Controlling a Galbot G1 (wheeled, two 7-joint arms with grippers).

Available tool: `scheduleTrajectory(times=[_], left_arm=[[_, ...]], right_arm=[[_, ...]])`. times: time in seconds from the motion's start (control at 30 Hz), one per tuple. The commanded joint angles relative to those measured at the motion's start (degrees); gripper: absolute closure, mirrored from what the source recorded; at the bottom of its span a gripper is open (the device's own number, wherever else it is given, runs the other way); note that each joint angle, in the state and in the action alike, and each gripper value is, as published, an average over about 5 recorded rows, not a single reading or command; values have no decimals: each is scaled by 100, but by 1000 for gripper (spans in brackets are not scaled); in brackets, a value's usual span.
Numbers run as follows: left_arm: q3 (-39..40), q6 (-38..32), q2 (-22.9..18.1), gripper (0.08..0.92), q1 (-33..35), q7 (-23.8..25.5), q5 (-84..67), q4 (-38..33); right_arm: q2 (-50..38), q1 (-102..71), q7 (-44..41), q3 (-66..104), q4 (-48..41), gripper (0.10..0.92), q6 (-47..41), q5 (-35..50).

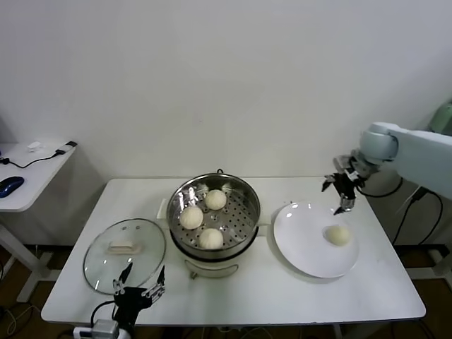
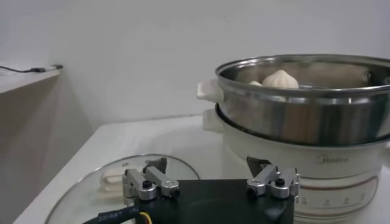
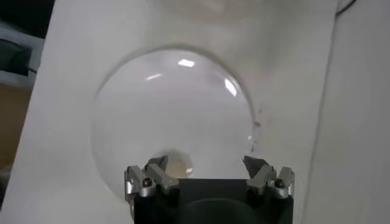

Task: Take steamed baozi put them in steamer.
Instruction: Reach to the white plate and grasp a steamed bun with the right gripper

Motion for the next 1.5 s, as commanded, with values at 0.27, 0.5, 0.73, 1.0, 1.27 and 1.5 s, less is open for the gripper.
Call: scheduleTrajectory(times=[0.27,0.5,0.73,1.0,1.27,1.5], left_arm=[[-6,-12,-42,177,16,0,45,92],[4,-29,-45,177,26,-1,66,159],[-15,8,-56,177,-26,5,69,157],[-31,43,-31,177,-24,8,41,119],[-18,57,-2,177,-22,-3,17,117],[4,89,-1,177,-50,-6,-11,112]], right_arm=[[-12,-2204,-25,1583,-1207,203,-277,-1022],[424,-2594,180,2155,-1634,203,-230,-1147],[610,-2589,165,2183,-1693,205,-243,-1197],[511,-2360,84,1923,-1474,258,-302,-1224],[377,-2198,41,1751,-1250,270,-304,-1258],[383,-2202,69,1786,-1246,322,-291,-1307]])
